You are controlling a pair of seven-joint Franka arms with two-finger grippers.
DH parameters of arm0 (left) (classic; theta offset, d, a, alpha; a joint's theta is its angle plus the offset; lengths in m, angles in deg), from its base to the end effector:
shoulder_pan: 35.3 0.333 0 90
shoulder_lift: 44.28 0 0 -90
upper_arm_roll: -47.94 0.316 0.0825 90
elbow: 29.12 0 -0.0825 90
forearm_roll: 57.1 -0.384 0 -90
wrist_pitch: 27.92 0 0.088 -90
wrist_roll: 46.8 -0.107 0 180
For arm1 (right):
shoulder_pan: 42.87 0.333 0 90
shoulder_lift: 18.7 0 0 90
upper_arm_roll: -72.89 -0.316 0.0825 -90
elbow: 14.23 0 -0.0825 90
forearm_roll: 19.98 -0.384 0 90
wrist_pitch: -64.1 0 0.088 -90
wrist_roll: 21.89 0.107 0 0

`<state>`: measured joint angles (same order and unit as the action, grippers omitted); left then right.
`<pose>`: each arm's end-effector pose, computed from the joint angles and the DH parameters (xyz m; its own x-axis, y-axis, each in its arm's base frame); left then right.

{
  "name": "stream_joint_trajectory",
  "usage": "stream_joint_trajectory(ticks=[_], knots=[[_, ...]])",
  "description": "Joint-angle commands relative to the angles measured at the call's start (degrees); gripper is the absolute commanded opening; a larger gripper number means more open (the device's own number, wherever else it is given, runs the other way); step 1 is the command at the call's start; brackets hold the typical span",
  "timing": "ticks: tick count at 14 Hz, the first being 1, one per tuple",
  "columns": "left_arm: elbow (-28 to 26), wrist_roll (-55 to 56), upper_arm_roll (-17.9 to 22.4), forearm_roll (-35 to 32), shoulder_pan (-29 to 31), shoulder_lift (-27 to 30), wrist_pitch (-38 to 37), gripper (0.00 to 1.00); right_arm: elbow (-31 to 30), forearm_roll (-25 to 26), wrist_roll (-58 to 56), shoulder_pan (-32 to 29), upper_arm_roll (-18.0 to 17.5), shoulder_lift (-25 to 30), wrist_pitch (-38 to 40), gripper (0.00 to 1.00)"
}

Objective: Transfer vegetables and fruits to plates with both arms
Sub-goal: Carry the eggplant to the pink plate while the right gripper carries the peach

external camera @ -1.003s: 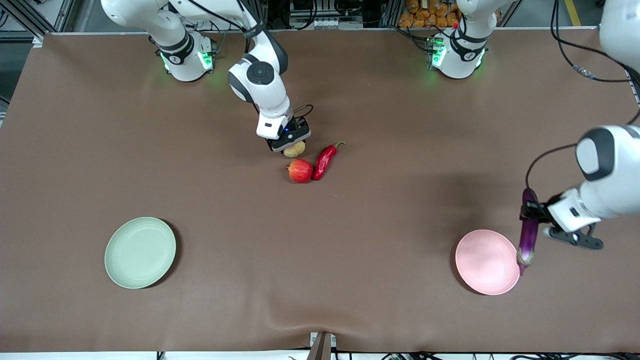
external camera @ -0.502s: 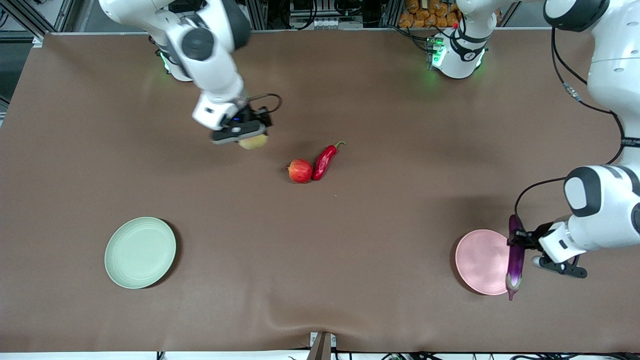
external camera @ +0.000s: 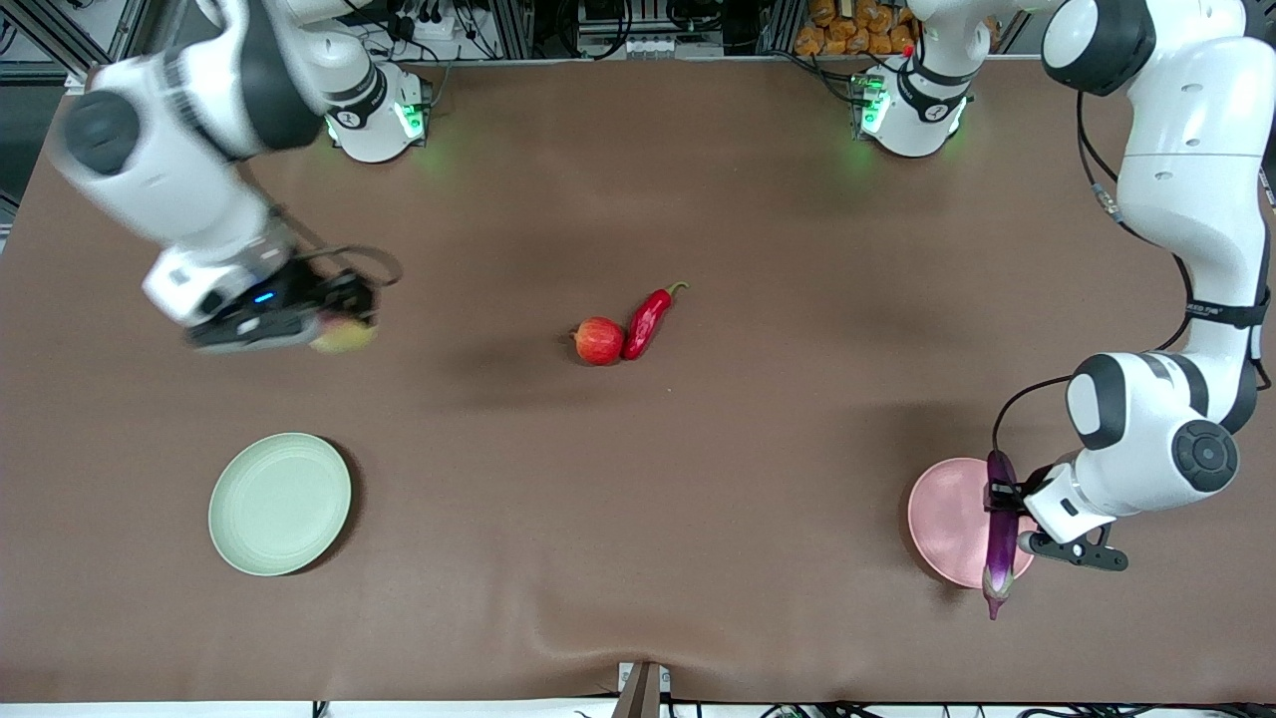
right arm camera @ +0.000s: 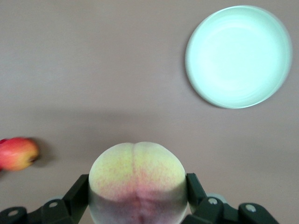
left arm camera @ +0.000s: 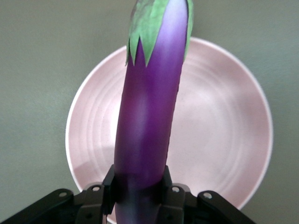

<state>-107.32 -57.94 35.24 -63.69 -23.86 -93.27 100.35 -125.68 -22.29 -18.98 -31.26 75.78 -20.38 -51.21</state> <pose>0.7398 0.0230 0.2167 0.9773 -0.2051 0.0528 -0.2083 -0.9759 0.0648 0.5623 0.0889 0.4680 0.9958 0.0841 0.0359 0.0854 -0.9956 -0.0375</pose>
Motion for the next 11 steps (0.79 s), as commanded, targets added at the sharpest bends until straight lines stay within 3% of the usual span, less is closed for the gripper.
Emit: stream_joint_trajectory(ticks=[1,6,7,8,9,11], knots=[[1.73,1.73,0.31,-0.97,0.17,-1.72,0.13,0.0,8.24,-0.67,-6.57,-7.11,-1.4,-8.83,1.23,0.0],[1.73,1.82,0.39,-1.06,0.35,-1.98,-0.13,0.0,23.8,-0.85,-15.73,-15.83,-1.4,-27.46,0.61,0.0],[1.82,1.91,0.65,-1.06,0.26,-2.07,-0.13,0.1,25.65,-0.76,-15.91,-16.36,-1.49,-30.37,0.35,0.0],[1.82,2.0,2.14,-0.63,-0.35,-1.98,-0.13,0.44,27.58,-0.76,-16.0,-16.53,-1.49,-33.09,-0.7,0.0],[1.82,2.09,2.59,-0.53,-0.71,-1.9,-0.04,0.99,28.64,-0.67,-16.0,-16.54,-1.49,-35.3,-2.19,0.0],[1.73,3.14,2.5,-0.45,-0.8,-1.28,-0.3,1.0,28.65,-0.76,-15.82,-16.54,-1.49,-37.86,-6.75,0.0]])
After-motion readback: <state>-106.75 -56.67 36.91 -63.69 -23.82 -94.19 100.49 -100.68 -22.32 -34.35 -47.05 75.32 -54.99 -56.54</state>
